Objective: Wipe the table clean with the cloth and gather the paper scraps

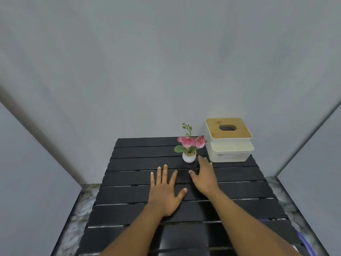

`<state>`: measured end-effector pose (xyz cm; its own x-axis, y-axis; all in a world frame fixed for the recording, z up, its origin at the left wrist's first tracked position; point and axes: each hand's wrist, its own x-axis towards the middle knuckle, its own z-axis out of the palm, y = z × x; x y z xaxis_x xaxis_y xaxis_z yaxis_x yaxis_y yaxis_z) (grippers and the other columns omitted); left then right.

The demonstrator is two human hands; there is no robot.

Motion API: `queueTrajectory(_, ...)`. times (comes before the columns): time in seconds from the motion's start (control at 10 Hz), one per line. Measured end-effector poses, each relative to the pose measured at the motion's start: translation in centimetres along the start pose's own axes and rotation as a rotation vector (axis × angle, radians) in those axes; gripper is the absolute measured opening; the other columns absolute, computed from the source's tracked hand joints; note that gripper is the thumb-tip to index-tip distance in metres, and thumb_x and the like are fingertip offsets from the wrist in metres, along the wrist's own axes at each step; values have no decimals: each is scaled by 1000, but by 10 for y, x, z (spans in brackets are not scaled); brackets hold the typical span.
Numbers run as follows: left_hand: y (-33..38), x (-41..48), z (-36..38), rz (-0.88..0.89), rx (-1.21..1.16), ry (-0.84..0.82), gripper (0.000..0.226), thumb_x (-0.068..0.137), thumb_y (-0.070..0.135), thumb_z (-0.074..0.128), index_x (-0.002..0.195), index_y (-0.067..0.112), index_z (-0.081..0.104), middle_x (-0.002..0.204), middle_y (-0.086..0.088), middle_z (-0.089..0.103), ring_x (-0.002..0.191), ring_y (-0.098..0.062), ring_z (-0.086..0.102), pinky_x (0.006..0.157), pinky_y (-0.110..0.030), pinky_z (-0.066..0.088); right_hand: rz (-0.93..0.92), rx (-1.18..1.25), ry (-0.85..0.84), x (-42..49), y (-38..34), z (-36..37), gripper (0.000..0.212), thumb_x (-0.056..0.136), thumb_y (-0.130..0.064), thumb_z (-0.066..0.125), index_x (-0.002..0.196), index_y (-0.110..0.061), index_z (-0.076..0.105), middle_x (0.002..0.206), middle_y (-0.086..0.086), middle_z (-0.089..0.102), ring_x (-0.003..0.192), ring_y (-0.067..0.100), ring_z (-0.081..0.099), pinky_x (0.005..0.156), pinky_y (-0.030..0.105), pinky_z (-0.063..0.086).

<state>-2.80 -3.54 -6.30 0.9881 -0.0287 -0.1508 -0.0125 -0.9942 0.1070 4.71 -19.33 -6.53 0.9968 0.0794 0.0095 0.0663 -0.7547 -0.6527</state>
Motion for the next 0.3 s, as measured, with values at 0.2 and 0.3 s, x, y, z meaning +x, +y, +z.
queueTrajectory(0.2, -10, -25, -8, 62, -23, -44, 78, 84, 70, -3, 150, 28, -6, 156, -4, -21, 144, -23, -19, 117, -41, -11, -192, -336, -109, -86, 12, -7, 72, 89, -49, 6, 150, -11, 16, 160, 4, 4, 147, 22, -2, 116, 32, -10)
queueTrajectory(0.3, -4, -82, 14, 46, -41, 166, 80, 86, 62, -11, 151, 21, 11, 156, -4, -9, 147, -25, 2, 116, -36, -9, -271, -417, -4, -145, 20, -4, 67, 88, -49, 23, 140, -11, 41, 153, 4, 29, 145, 21, 10, 115, 30, -1)
